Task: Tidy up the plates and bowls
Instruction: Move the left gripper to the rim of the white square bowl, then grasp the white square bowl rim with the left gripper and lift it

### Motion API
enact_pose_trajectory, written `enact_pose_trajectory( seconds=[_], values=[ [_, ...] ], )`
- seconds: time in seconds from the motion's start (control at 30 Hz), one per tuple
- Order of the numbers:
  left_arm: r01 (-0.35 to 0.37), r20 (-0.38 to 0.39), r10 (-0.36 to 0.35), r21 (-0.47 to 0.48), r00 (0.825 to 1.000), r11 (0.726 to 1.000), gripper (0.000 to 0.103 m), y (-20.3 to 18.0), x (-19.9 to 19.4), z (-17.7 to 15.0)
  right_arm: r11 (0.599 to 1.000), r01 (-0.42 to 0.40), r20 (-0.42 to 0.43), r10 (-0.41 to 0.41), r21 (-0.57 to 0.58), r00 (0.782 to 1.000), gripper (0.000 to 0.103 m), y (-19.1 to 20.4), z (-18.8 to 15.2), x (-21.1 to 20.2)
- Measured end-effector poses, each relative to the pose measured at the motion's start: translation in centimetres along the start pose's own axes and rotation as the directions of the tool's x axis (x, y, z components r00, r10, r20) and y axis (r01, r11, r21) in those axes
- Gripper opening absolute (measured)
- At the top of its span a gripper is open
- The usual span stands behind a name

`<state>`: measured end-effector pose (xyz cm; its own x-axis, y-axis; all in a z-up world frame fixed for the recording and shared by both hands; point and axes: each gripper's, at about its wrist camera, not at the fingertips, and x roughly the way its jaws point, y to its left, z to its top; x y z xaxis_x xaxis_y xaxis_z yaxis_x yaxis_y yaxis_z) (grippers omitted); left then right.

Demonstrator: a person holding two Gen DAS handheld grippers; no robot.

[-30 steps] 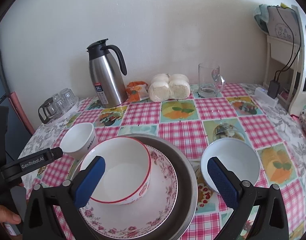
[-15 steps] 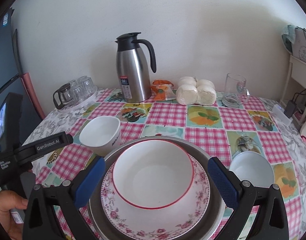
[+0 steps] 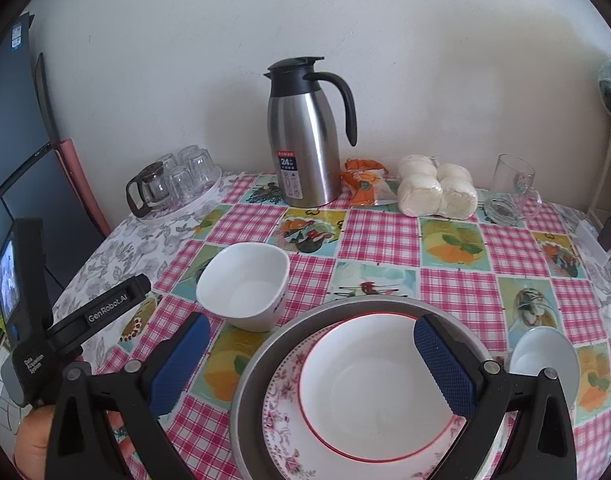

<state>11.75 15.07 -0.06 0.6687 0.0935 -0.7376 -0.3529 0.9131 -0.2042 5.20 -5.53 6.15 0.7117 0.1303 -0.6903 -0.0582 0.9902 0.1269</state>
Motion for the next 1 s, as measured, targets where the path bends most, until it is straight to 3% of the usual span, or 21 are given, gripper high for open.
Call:
enact_pose_trajectory(
  seconds=[0.2, 0.43, 0.63, 0.87, 1.0],
  values=[
    [0.127, -0.049, -0.133, -0.11, 0.99, 0.986, 0.1, 1.3, 1.4, 0.1, 1.0, -0.018, -0.026, 0.018, -0.005, 1.0, 0.103, 1.8, 0.9, 1.7],
    [0.11, -0.145, -0.134, -0.161, 0.98, 0.981, 0.1, 2.0, 4.1, -0.3, 1.0, -0.012, -0.048, 0.012, 0.005, 0.999, 0.103, 3.2, 2.5, 3.8],
    [0.163, -0.21, -0.203, -0.194, 0.956, 0.967, 0.1, 1.6, 6.1, -0.6, 0.999, -0.015, -0.111, 0.02, 0.049, 0.994, 0.083, 3.4, 3.4, 6.6],
    [0.226, -0.215, -0.265, -0.19, 0.94, 0.955, 0.098, 0.5, 7.2, 0.2, 0.995, 0.019, -0.209, 0.001, 0.094, 0.978, 0.06, 3.2, 3.3, 10.0],
    [0.246, -0.24, -0.285, -0.178, 0.928, 0.953, 0.076, -0.2, 8.1, 0.3, 0.993, 0.032, -0.242, -0.005, 0.109, 0.97, 0.05, 3.0, 3.1, 11.2]
  ],
)
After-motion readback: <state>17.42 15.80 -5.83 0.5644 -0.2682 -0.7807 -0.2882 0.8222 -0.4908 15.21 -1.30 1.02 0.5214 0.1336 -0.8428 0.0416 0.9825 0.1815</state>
